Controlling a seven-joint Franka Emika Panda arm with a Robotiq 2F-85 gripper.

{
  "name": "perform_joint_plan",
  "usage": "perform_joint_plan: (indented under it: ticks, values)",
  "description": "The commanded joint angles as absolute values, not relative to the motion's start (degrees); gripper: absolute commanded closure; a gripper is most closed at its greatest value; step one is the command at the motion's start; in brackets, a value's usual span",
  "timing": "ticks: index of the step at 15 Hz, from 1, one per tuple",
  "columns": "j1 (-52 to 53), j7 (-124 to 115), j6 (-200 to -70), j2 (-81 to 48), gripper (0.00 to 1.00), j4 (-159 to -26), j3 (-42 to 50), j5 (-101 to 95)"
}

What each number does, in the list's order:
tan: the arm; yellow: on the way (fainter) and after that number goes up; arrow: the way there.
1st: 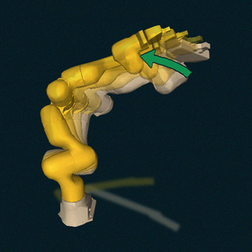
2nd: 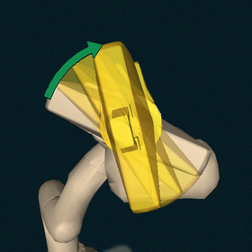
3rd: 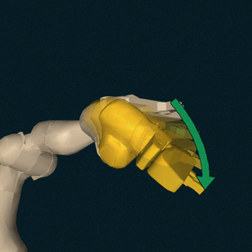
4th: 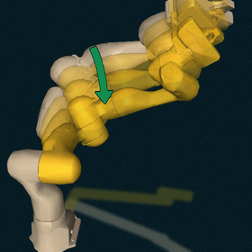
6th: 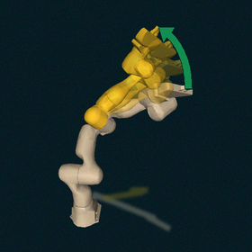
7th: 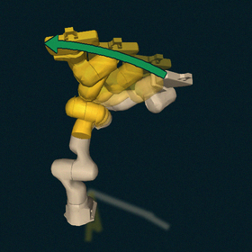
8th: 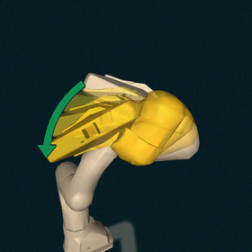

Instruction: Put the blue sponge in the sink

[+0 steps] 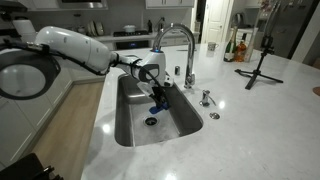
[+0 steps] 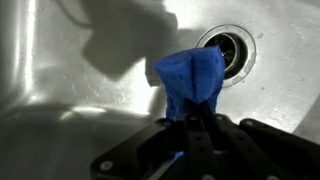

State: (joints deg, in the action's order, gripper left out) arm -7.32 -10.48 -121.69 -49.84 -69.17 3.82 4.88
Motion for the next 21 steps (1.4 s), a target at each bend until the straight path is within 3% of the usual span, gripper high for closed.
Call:
perform_joint_plan:
  ticks: [1,21]
  values:
    - [-8.0,-11.0,-116.3,-53.8,0.98,-61.8,2.9,6.9]
    - [-8.7,-13.0,-102.2,-69.2,0.98,-42.1,2.8,6.9]
